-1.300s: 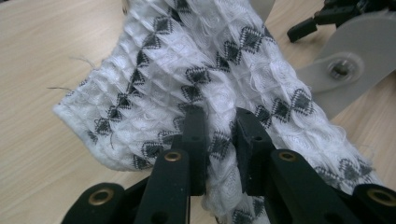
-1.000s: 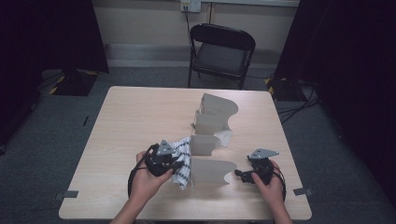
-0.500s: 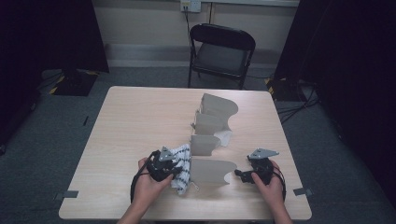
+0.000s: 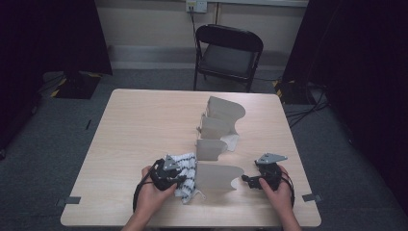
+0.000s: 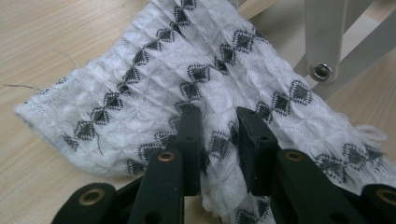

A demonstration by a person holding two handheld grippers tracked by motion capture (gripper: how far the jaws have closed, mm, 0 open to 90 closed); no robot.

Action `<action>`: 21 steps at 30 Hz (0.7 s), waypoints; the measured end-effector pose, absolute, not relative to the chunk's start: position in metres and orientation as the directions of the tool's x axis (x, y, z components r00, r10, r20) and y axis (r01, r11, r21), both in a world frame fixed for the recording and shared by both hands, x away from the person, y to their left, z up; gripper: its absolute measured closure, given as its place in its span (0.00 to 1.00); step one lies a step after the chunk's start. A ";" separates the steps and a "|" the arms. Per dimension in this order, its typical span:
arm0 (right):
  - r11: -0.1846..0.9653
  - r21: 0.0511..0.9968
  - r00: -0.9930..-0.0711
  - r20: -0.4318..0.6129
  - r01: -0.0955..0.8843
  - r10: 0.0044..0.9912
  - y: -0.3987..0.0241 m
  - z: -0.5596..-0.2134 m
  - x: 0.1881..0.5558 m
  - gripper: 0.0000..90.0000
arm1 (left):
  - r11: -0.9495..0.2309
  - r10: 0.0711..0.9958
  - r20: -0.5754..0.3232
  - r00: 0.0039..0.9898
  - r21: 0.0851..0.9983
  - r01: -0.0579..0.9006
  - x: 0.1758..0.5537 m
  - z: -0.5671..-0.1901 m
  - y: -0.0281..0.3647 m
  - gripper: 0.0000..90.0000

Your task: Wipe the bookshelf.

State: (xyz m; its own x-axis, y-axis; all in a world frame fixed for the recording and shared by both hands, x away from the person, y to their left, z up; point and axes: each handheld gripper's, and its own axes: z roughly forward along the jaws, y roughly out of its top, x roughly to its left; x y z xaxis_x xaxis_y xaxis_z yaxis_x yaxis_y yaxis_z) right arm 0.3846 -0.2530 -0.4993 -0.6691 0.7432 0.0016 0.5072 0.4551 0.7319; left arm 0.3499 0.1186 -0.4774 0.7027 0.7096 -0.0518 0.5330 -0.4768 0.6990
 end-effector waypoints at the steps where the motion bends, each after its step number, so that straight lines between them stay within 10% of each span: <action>1: 0.455 0.732 -0.669 0.002 0.507 0.743 -0.253 -0.499 0.385 0.15 | -0.485 0.707 -0.045 0.705 0.696 0.530 0.350 -0.478 0.118 0.80; 21: 0.488 0.723 -0.678 -0.036 0.489 0.734 -0.252 -0.496 0.375 0.15 | -0.483 0.677 -0.096 0.729 0.690 0.539 0.327 -0.470 0.131 0.63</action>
